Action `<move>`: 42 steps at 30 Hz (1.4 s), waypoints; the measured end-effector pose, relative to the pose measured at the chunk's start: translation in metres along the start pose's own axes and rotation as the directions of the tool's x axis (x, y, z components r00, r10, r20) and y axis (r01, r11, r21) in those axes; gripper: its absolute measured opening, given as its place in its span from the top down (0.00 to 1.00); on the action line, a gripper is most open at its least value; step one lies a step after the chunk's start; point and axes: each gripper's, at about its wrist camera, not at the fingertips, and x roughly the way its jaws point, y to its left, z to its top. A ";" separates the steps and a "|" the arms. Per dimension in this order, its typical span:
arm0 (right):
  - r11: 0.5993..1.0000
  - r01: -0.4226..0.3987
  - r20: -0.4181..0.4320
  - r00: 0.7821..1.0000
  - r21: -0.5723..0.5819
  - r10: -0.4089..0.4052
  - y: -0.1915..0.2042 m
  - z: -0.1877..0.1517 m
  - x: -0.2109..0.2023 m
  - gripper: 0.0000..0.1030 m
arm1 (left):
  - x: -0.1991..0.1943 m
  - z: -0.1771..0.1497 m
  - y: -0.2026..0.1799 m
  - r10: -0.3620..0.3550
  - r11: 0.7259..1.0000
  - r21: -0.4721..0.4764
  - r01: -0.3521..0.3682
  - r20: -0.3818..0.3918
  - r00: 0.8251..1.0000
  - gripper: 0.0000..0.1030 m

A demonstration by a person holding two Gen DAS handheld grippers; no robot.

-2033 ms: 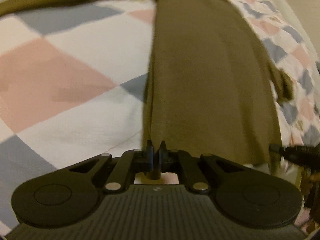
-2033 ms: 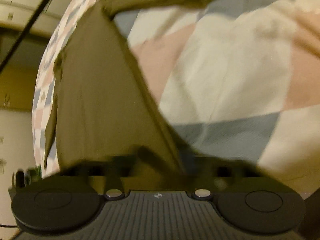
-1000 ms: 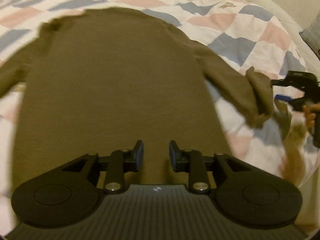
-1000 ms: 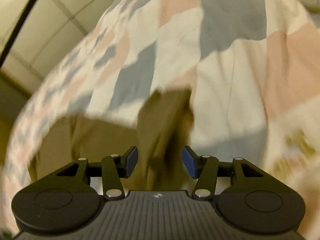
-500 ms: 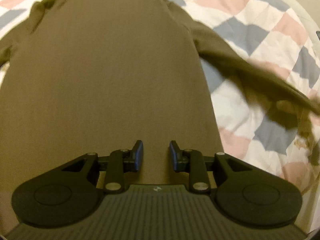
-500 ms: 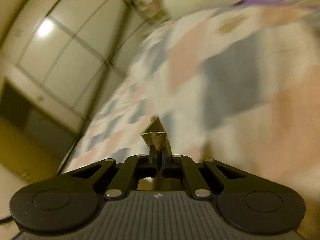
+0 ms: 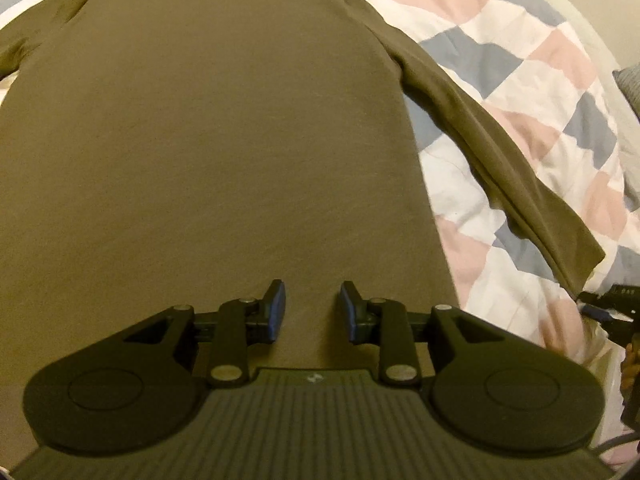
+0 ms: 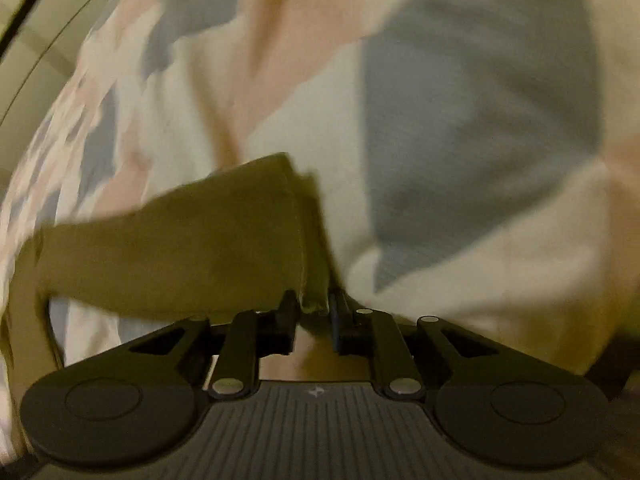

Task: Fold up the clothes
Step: 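Grasp a sleeve with the left gripper and lay it across the shirt body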

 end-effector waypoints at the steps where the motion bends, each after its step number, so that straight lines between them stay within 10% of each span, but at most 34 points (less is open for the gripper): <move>1: 0.999 0.053 0.026 0.998 0.008 -0.053 0.005 -0.001 -0.007 0.73 | -0.006 0.000 0.010 -0.011 1.000 -0.011 0.011 0.014 1.000 0.76; 3: 0.984 0.175 0.092 0.980 0.020 -0.176 0.016 -0.004 -0.023 0.45 | -0.019 0.001 0.032 -0.026 0.999 -0.034 0.027 0.045 0.999 0.75; 5: 0.962 0.270 0.160 0.949 0.034 -0.272 0.031 -0.011 -0.038 0.40 | -0.036 0.001 0.067 -0.008 0.998 -0.069 0.013 0.082 0.997 0.74; 9: 0.995 0.043 0.138 0.990 -0.089 -0.030 0.095 -0.046 -0.041 0.40 | -0.076 -0.004 0.159 0.098 0.979 -0.191 -0.072 0.131 0.986 0.70; 12: 0.949 -0.169 0.016 0.984 -0.266 0.179 0.176 -0.100 -0.024 0.42 | -0.110 -0.007 0.237 0.205 0.935 -0.323 -0.147 0.154 0.966 0.70; 16: 0.869 -0.354 -0.155 0.935 -0.345 0.319 0.287 -0.177 0.012 0.44 | -0.153 -0.001 0.330 0.341 0.835 -0.517 -0.188 0.218 0.914 0.63; 21: 0.840 -0.380 -0.242 0.921 -0.388 0.305 0.361 -0.249 0.029 0.42 | -0.176 0.013 0.433 0.452 0.661 -0.741 -0.121 0.264 0.852 0.53; 25: 0.835 -0.341 -0.232 0.937 -0.431 0.262 0.384 -0.261 0.038 0.37 | -0.170 0.014 0.496 0.435 0.507 -0.862 0.010 0.266 0.860 0.50; 26: 0.842 -0.328 -0.226 0.941 -0.429 0.251 0.385 -0.265 0.036 0.37 | -0.168 0.015 0.503 0.427 0.486 -0.873 0.036 0.274 0.862 0.53; 28: 0.846 -0.316 -0.224 0.945 -0.429 0.239 0.387 -0.269 0.038 0.36 | -0.163 0.016 0.515 0.415 0.453 -0.888 0.076 0.286 0.864 0.97; 35: 0.837 -0.275 -0.211 0.958 -0.473 0.196 0.378 -0.263 0.033 0.35 | -0.212 -0.001 0.444 0.589 0.645 -0.747 -0.164 0.349 0.729 0.98; 37: 0.844 -0.269 -0.207 0.959 -0.463 0.192 0.380 -0.261 0.036 0.35 | -0.214 -0.015 0.425 0.636 0.662 -0.696 -0.277 0.326 0.699 0.95; 40: 0.848 -0.268 -0.208 0.959 -0.457 0.191 0.376 -0.261 0.032 0.35 | -0.165 -0.024 0.431 0.679 0.647 -0.617 -0.448 0.198 0.707 0.92; 42: 0.847 -0.281 -0.216 0.955 -0.452 0.201 0.375 -0.263 0.033 0.32 | -0.147 -0.017 0.421 0.729 0.651 -0.505 -0.567 0.206 0.653 0.92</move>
